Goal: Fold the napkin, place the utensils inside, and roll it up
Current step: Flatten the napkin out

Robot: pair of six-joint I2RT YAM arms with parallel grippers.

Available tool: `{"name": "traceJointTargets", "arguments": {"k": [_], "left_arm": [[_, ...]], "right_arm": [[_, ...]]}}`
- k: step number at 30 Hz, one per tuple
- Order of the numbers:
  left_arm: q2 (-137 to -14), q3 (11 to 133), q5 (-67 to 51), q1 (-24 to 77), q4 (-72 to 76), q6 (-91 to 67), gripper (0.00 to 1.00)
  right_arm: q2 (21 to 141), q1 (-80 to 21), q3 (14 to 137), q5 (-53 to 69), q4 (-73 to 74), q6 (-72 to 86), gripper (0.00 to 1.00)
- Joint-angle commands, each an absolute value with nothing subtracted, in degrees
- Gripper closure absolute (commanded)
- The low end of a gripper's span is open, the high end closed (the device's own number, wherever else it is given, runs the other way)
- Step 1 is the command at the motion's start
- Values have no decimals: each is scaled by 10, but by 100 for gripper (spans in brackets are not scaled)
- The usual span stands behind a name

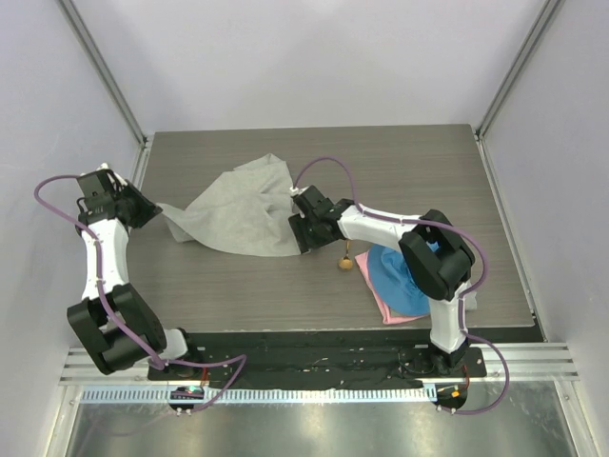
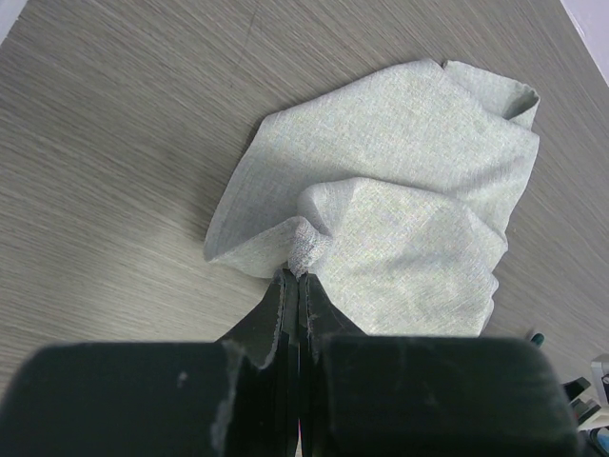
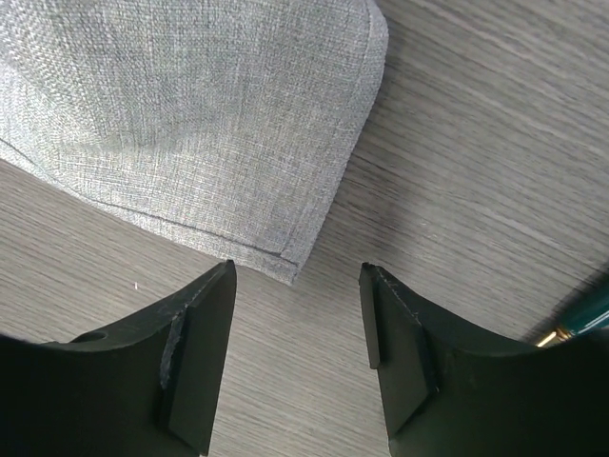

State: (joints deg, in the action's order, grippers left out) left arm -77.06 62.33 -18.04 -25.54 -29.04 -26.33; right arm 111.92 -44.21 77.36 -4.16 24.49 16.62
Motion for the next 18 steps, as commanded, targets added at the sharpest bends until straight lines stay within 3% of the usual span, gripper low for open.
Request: {"name": "traceJointTargets", "arguments": {"k": [1, 11, 18], "left_arm": [[-772, 631, -194, -258, -276, -256, 100], [-773, 632, -201, -259, -276, -257, 100], [-772, 632, -201, -259, -275, -258, 100]], "right_arm": [[1135, -448, 800, -30, 236, 175, 41], [1154, -460, 806, -57, 250, 174, 50], [1171, -461, 814, -60, 265, 180, 66]]}}
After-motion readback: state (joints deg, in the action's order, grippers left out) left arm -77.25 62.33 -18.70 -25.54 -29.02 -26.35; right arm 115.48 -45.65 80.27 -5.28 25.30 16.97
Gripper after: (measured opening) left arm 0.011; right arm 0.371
